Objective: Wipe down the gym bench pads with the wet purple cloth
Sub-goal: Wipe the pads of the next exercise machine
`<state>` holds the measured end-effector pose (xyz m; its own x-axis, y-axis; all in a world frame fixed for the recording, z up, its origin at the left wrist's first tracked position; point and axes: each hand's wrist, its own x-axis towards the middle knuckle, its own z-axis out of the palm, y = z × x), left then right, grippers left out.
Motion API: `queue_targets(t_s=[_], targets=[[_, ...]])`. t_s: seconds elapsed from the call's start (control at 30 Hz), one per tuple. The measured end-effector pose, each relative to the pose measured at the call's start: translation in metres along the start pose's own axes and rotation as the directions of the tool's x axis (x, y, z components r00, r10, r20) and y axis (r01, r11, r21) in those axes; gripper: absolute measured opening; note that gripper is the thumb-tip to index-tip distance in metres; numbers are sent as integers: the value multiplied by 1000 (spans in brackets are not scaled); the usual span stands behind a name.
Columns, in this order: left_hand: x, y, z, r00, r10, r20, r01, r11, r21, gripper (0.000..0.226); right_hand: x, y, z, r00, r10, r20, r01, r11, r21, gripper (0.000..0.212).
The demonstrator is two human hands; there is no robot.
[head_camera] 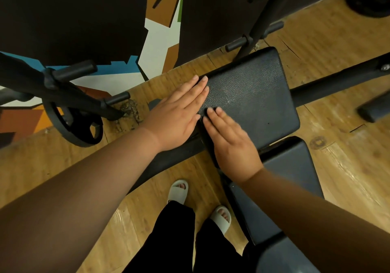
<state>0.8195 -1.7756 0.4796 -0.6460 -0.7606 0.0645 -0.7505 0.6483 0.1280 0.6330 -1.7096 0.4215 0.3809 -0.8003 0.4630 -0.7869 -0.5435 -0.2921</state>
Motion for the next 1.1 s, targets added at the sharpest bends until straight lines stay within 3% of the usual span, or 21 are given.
queue_targets(t_s=[0.1, 0.23, 0.43, 0.6, 0.8, 0.97, 1.1], targets=[[-1, -1, -1, 1000, 31, 5, -31, 999, 28, 59, 5, 18, -11, 993, -115, 25, 115, 993, 0, 38], [-1, -2, -2, 999, 32, 23, -33, 999, 43, 61, 16, 14, -6, 998, -39, -45, 39, 999, 19, 38], [-3, 4, -1, 999, -8, 39, 4, 996, 92, 65, -22, 11, -9, 986, -158, 43, 155, 986, 65, 36], [-5, 9, 2, 999, -36, 39, 32, 994, 103, 64, -2, 3, -3, 999, -17, -44, 19, 998, 57, 35], [-11, 19, 3, 998, -48, 35, 41, 985, 167, 63, -33, 0, -4, 999, -43, -9, 44, 995, 90, 34], [-16, 33, 8, 996, -93, 5, 90, 977, 191, 61, -4, 0, -1, 990, 99, -101, -93, 994, 65, 33], [-15, 42, 8, 991, -137, -5, 136, 977, 164, 63, -45, -20, 4, 989, 128, -77, -121, 988, 92, 34]])
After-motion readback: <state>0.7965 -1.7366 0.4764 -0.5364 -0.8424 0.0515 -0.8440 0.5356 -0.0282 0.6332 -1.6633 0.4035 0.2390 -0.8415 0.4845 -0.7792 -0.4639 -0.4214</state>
